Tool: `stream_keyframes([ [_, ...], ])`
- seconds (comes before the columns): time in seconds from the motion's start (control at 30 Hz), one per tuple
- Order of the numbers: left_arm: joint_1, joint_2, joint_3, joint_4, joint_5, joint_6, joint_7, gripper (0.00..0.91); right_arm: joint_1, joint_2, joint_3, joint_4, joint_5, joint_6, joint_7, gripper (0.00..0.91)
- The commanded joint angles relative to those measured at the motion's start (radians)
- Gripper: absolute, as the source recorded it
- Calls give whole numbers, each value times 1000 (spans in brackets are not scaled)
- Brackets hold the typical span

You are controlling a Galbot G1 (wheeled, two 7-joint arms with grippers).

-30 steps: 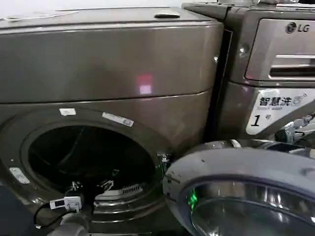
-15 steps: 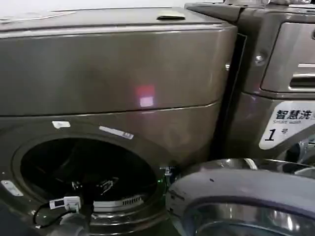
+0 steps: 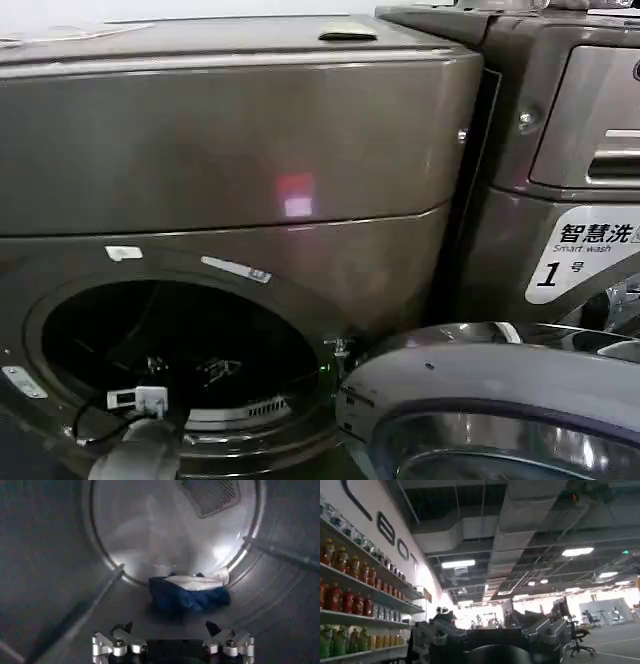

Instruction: Grasp the clothes from the dryer.

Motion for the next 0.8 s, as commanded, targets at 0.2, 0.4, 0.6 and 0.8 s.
stream_keyframes([
  [0.2,-190,104,-52,131,903,-287,892,907,10,1,-18,2,0,9,-2,907],
  [0.4,-231,132,-49,151,1071,-478,1172,907,8,-1,-17,-3,-1,10,-4,907],
  [0.6,-295,167,-38,183,1164,-707,1276,907,5,5,-14,7,-1,10,-4,907],
  [0.8,-371,196,-25,288,1111,-832,1278,907,7,19,-22,7,-3,14,-5,907],
])
